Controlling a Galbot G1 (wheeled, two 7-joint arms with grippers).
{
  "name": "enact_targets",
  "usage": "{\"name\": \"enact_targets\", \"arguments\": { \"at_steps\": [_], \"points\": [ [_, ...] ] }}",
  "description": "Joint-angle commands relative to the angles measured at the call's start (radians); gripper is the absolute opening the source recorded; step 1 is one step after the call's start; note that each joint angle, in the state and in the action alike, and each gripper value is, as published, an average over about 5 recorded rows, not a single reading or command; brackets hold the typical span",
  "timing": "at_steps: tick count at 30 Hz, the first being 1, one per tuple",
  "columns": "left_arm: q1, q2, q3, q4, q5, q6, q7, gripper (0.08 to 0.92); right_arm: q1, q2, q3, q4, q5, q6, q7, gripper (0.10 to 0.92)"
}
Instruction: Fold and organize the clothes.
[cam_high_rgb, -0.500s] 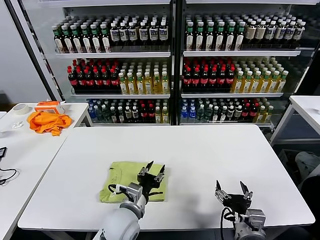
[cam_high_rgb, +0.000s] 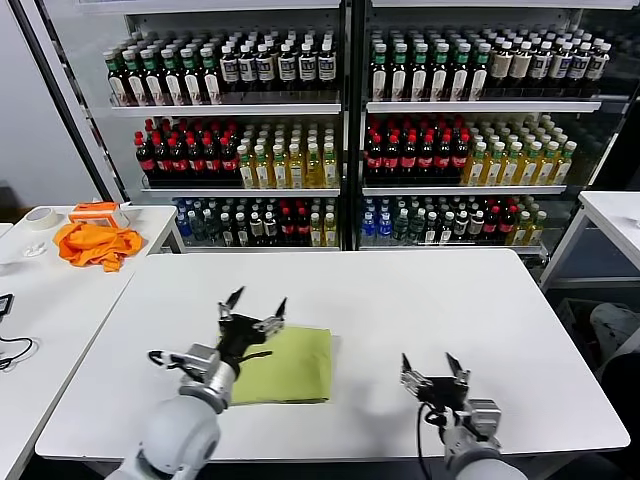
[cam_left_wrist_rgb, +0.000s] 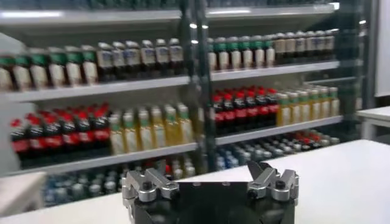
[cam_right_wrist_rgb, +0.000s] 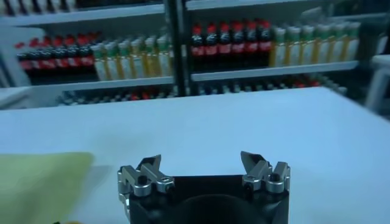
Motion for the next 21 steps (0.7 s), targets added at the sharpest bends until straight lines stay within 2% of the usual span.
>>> {"name": "enact_targets", "arguments": {
  "at_steps": [1,11,21],
  "points": [
    [0.116,0.063,-0.183,-0.039,0.013,-0.063,0.033,0.822,0.254,0.034,-0.269,-0.125,0.230,-0.085,0.038,0.823],
    [0.121,0.033,-0.169,-0.019,0.015,-0.081,0.035,0.823,0.318,0.080,-0.299,-0.274,0.307,-0.089,0.064,0.823],
    [0.117,0.020,-0.168,0.022,0.017,-0.086,0.037,0.823,0.336,0.105,-0.303,-0.312,0.355,-0.090,0.055,0.823]
  ]
}}
